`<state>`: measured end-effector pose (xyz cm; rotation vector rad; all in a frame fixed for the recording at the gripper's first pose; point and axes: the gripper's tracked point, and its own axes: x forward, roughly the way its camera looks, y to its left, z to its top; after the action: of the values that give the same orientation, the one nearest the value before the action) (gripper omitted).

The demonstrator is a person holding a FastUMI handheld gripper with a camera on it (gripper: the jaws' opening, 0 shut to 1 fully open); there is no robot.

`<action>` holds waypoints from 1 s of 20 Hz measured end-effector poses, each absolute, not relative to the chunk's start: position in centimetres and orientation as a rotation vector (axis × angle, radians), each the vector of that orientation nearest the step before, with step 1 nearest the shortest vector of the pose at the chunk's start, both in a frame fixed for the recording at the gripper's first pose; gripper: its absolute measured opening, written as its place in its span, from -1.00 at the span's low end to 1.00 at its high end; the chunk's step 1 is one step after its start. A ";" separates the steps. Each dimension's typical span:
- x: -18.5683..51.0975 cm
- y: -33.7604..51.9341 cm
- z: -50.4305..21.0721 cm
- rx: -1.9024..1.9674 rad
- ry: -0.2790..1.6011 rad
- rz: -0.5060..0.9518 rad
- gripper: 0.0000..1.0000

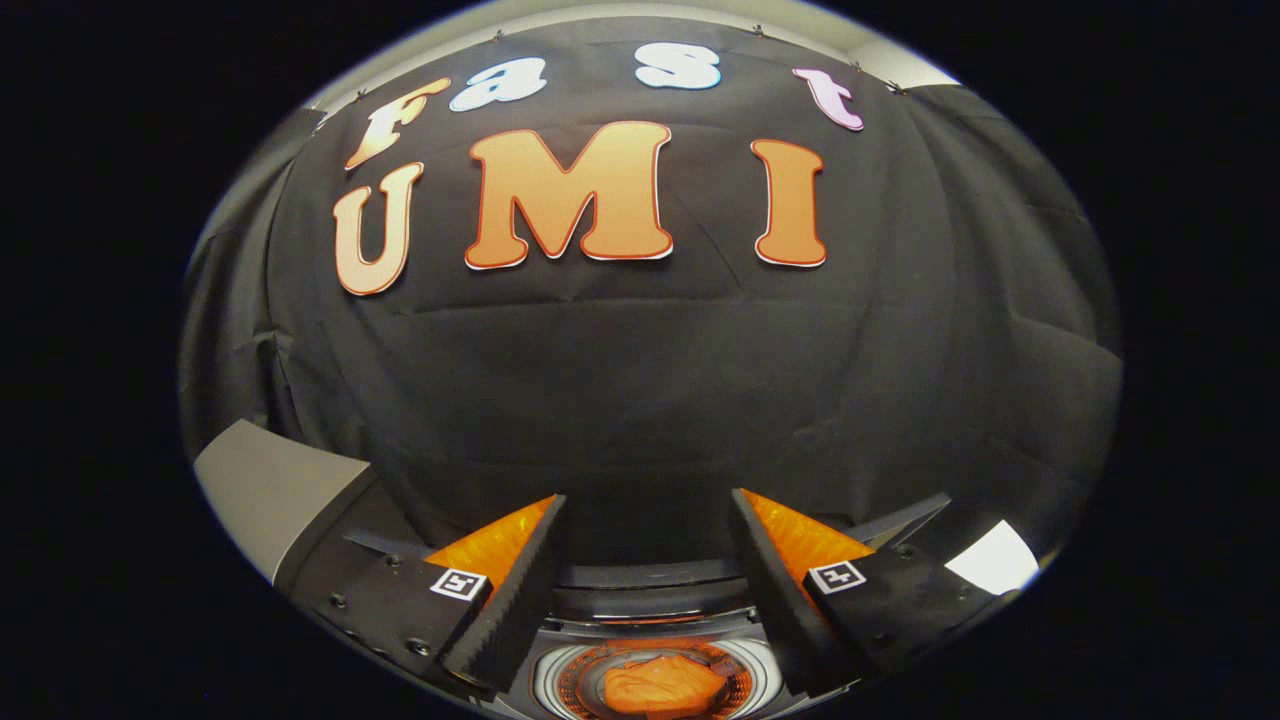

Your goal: Put the clothes into the washing machine and then close the washing machine lid.

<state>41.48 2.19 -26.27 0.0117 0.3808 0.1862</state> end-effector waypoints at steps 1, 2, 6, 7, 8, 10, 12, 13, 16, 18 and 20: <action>40.8 2.1 -26.4 0.012 0.380 0.185 1.00; 40.2 2.0 -26.5 0.011 0.377 0.183 1.00; 37.9 1.7 -27.0 0.015 0.371 0.185 1.00; 37.3 1.6 -27.2 0.015 0.370 0.188 1.00; 36.9 1.5 -27.4 0.017 0.370 0.190 1.00; 35.8 1.3 -27.9 0.022 0.377 0.191 1.00; 34.5 1.1 -28.7 0.022 0.394 0.191 1.00; 33.6 1.1 -29.3 0.022 0.411 0.194 1.00; 30.5 0.4 -32.7 0.044 0.485 0.193 1.00; 28.9 0.0 -35.6 0.074 0.559 0.184 1.00; 27.9 -0.6 -37.7 0.099 0.611 0.166 1.00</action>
<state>27.91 -0.63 -37.68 0.0991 0.6113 0.1662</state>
